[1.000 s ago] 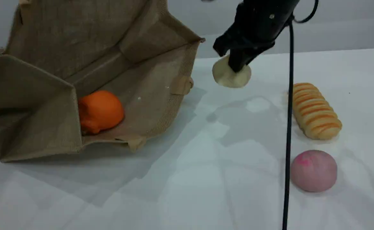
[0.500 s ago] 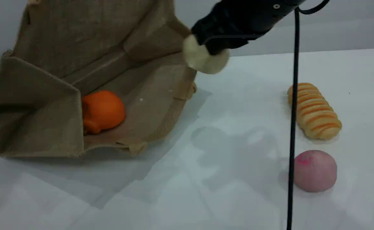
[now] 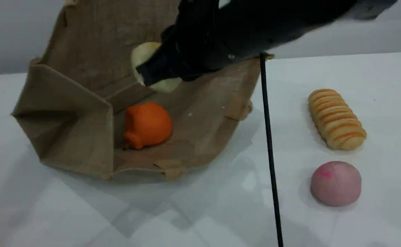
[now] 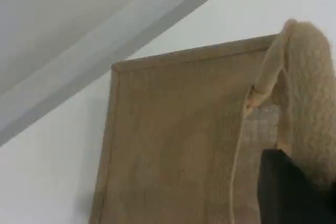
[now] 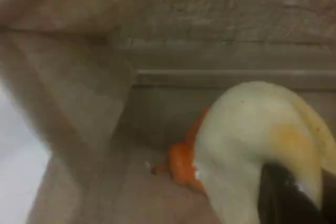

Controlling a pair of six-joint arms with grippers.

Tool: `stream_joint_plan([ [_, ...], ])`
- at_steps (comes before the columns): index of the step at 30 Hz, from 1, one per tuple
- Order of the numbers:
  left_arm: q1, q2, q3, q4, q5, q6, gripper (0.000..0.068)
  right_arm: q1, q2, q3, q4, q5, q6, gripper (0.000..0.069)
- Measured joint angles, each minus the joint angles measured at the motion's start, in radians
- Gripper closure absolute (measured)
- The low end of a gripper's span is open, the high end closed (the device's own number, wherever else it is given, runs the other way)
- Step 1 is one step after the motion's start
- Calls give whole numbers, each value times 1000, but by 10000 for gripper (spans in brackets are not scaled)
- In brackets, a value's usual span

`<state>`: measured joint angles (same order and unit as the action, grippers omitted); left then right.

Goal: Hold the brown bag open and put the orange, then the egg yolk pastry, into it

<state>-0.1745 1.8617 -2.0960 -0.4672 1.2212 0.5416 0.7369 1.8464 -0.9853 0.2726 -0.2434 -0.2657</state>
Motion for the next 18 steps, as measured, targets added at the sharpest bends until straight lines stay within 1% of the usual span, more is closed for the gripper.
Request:
stream_joint_plan([
  [4, 0, 0, 0, -12, 0, 0, 604, 0, 93, -46, 0, -21, 0, 666],
  [7, 0, 0, 0, -12, 0, 0, 604, 0, 168, -118, -1, 14, 0, 666],
  [12, 0, 0, 0, -12, 0, -1, 604, 0, 287, -270, -2, 91, -1, 666],
  [14, 0, 0, 0, -12, 0, -1, 604, 0, 326, -326, -2, 103, -1, 666],
  [16, 0, 0, 0, -12, 0, -1, 604, 0, 356, -377, -2, 104, -1, 657],
  [18, 0, 0, 0, -12, 0, -1, 604, -2, 368, -411, -2, 116, -1, 629],
])
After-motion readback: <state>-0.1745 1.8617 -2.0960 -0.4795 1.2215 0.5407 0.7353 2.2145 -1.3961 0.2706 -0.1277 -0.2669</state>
